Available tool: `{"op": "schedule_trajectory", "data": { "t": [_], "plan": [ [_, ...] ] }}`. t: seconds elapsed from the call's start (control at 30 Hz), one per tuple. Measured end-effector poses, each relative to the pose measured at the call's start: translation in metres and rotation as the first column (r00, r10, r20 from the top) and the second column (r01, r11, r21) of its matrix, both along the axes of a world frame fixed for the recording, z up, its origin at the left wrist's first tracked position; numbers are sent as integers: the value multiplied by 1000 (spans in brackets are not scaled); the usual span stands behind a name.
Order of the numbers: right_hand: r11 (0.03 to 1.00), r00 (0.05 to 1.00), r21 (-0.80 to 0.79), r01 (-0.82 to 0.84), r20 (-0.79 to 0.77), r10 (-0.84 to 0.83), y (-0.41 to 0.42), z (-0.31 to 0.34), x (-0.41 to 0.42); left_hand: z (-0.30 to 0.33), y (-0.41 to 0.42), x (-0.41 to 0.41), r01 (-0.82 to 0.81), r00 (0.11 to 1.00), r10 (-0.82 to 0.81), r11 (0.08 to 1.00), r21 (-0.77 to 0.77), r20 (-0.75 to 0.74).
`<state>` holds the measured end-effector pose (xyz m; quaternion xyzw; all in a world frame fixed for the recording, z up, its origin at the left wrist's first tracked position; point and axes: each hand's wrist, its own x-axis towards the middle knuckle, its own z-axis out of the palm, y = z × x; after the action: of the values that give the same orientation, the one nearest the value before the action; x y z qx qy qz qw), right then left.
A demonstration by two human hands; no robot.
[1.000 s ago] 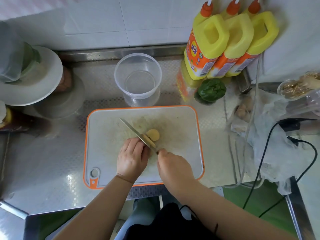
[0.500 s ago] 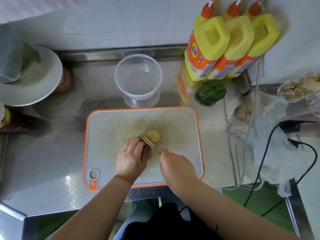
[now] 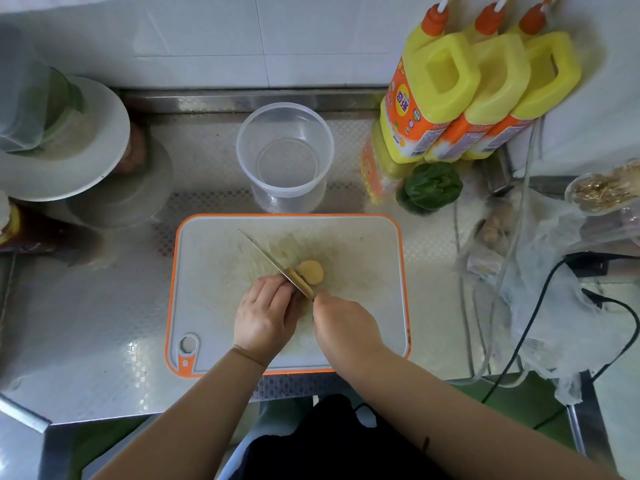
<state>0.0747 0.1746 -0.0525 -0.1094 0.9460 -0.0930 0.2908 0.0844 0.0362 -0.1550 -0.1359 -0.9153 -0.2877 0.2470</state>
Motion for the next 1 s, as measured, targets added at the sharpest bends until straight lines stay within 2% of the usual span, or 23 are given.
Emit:
{"op": "schedule_trajectory", "data": {
  "t": [0.13,0.27,0.53,0.8,1.0],
  "plan": [
    [1000,996,-10,17,-86,-18,2,7,2,-1,-2,1,15,1000,-15,1000,-22,5],
    [999,998,3,35,43,-35,16,7,19,-2,-2,1,37,999,-37,999,-24,27],
    [999,999,-12,46,-10,-46,-4,-6,1,-3,-2,1,19,1000,-19,1000,-8,20],
    [998,996,-6,65,67,-64,21,-4,21,1,-1,0,56,998,-56,998,-10,17],
    [998,998,-23,59,-4,-59,0,-23,2,0,-1,0,42,998,-42,999,5,38]
  ]
}}
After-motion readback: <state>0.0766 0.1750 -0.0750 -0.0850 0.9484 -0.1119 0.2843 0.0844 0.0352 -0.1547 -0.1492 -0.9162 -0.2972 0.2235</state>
